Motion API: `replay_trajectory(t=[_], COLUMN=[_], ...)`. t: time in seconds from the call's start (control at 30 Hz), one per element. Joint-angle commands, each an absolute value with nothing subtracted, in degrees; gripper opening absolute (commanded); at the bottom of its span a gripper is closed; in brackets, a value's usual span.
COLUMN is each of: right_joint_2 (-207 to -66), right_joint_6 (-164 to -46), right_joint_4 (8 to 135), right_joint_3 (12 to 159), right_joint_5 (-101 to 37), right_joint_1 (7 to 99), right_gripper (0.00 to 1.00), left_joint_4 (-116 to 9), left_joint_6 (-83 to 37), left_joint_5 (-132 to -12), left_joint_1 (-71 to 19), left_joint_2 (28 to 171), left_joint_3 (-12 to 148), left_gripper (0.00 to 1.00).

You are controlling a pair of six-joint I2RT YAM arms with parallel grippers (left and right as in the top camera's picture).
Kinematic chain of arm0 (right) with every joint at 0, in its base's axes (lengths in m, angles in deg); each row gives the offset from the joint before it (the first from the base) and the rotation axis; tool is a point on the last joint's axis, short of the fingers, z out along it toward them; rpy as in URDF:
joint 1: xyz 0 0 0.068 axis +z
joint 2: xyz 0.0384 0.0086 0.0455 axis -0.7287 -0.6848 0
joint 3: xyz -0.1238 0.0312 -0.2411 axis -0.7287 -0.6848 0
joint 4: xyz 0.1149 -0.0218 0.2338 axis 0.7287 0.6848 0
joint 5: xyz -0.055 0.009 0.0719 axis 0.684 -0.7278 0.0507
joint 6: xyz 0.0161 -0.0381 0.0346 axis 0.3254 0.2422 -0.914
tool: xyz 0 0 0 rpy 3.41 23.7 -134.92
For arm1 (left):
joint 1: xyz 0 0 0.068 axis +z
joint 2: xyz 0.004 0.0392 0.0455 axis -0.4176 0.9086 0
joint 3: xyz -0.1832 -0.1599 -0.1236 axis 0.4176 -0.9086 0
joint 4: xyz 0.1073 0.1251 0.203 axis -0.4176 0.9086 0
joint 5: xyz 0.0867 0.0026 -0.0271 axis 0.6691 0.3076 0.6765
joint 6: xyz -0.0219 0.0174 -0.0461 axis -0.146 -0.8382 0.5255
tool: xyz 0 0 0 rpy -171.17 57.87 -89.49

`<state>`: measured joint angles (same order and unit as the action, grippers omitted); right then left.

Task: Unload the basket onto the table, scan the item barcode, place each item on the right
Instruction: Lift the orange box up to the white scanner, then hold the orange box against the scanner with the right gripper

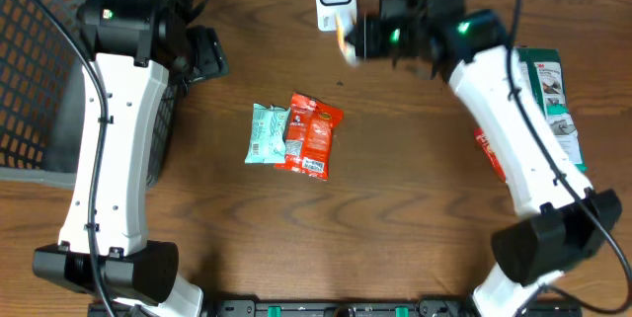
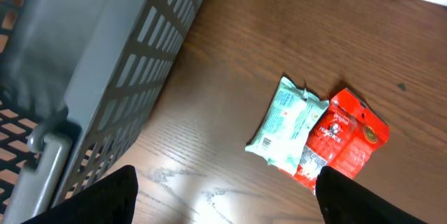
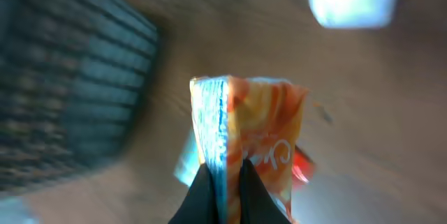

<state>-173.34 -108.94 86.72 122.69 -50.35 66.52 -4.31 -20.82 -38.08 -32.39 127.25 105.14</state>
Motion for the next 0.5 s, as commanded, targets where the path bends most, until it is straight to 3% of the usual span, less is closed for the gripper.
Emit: replay_trajectory(t=[0.0, 0.17, 0.47], right_joint_2=[-182.1, -194.5, -211.5], right_joint_6=[-114.8, -124.7, -142.9], right_joint_4=[85.8, 70.4, 36.8], right_joint_3=[132.9, 139.5, 139.5], right_joint_5=[-62.9, -72.3, -72.5], right_joint_1=[63.4, 60.0, 57.4], right_gripper=[0.01, 0.01, 0.01], left_joint_4=[-4.1, -4.1, -4.1], left_joint_6=[-21.6, -21.6, -21.6], left_joint_5=[-37.2, -37.2, -37.2], left_joint_1=[-32.4, -32.4, -32.4], left_joint_2=[126.9, 126.9, 126.9], left_joint_3=[105.3, 105.3, 105.3], left_gripper=[0.82, 0.82, 0.82])
